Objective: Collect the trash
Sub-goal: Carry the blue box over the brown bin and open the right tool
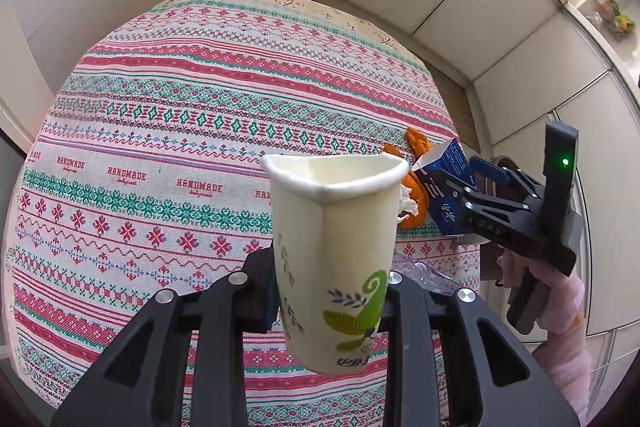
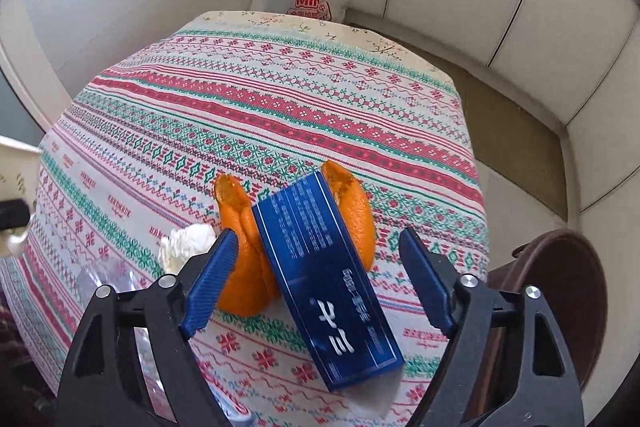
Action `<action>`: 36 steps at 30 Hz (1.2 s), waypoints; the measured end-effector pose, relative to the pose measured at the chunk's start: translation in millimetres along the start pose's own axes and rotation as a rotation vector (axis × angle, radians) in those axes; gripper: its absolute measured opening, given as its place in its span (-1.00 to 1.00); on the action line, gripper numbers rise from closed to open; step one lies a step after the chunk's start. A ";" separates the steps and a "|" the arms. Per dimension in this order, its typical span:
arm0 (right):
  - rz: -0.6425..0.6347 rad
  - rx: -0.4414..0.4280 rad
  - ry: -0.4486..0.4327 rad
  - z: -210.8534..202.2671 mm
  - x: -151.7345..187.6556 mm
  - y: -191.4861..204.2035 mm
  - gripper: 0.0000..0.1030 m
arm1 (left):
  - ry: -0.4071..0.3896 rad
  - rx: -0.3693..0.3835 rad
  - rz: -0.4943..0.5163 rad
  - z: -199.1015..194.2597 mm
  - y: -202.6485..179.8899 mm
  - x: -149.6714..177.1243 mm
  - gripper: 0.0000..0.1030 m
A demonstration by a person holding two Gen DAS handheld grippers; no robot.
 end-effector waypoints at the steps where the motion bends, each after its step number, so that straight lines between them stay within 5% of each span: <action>1: 0.012 -0.006 0.015 7.2 -1.3 0.5 0.05 | 0.001 -0.002 -0.002 0.2 0.2 -0.3 -0.46; 4: 0.031 -0.013 0.043 17.6 0.7 1.8 -0.26 | -0.001 -0.003 -0.010 -1.1 3.6 -1.6 -0.46; 14: 0.022 -0.023 0.018 0.9 -0.9 15.1 -0.29 | -0.011 -0.001 -0.008 -5.6 -2.6 -0.5 -0.46; 27: 0.107 0.070 -0.350 -138.0 -21.0 -13.0 -0.29 | -0.031 0.009 0.012 -5.6 -16.2 1.7 -0.46; 36: 0.289 0.312 -0.606 -219.9 11.8 -72.1 -0.28 | -0.080 0.034 0.036 -8.5 -38.1 3.4 -0.46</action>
Point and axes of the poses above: each gripper's, at about its wrist camera, not at the fingertips, and z roughly the way its jaws point, y to its left, x to its underside, the point moved 2 cm from there along z, roughly the way its jaws point, and after that the axes turned 8 degrees about -x, right-handed, at the moved point
